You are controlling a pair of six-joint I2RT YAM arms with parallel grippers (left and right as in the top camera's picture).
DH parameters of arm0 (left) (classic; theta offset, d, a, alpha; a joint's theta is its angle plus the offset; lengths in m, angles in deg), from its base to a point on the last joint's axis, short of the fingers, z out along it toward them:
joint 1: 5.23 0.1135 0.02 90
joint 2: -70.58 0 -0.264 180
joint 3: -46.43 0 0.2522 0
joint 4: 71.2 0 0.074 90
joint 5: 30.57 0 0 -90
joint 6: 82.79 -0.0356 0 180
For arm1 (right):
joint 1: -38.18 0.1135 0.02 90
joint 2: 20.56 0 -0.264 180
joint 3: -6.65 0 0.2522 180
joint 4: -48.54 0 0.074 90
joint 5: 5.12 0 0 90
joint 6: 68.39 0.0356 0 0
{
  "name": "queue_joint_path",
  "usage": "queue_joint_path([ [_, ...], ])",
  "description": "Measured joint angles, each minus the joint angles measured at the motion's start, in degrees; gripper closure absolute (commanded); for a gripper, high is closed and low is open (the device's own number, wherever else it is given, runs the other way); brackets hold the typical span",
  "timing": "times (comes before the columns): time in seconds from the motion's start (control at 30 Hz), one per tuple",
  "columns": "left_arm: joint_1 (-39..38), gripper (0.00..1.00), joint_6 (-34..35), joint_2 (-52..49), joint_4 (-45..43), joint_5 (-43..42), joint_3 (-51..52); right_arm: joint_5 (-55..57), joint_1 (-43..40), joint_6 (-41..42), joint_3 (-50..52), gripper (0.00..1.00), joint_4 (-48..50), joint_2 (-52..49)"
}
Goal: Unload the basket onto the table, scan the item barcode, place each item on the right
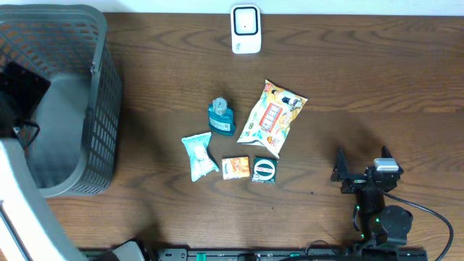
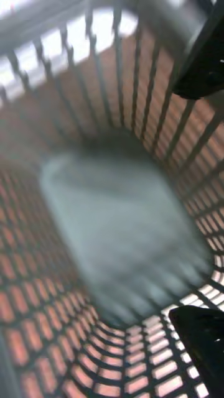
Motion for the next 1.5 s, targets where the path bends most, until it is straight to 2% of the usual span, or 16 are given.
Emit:
queue_joint_path([
  [0.1,-1.27,0.02,-2.43,6.43,-7.67,-0.52,0.11,0.00,0.00,0.00,0.00,0.01,-0.02,0.00],
  [0.23,-1.70,0.02,-6.73,11.54,-11.34,-3.48,0.02,0.00,0.00,0.00,0.00,0.01,-0.02,0.00],
  [0.37,-7.54,0.02,-12.85,13.99,-15.96,-7.78,0.00,0.00,0.00,0.00,0.00,0.01,-0.02,0.00],
  [0.53,-15.52,0.02,-17.27,18.45,-23.45,-9.68,0.04,0.00,0.00,0.00,0.00,0.01,-0.02,0.00],
  [0.67,-18.82,0.02,-19.82,24.24,-26.23,-10.10,0.02,0.00,0.00,0.00,0.00,0.01,-0.02,0.00],
  [0.87,-19.39,0.02,-20.57,31.91,-19.39,-10.10,-0.81,0.00,0.00,0.00,0.00,0.01,0.00,0.00],
  [1.27,-19.39,0.02,-20.57,30.51,2.95,-10.08,-0.57,0.00,0.00,0.00,0.00,0.01,0.00,0.00],
  [1.4,-21.00,0.02,-20.59,30.62,4.68,-10.08,0.39,0.00,0.00,0.00,0.00,0.01,-0.02,0.00],
  [1.5,-23.98,0.02,-20.57,31.47,-0.44,-10.10,4.35,0.00,0.00,0.00,0.00,0.01,0.00,0.00],
])
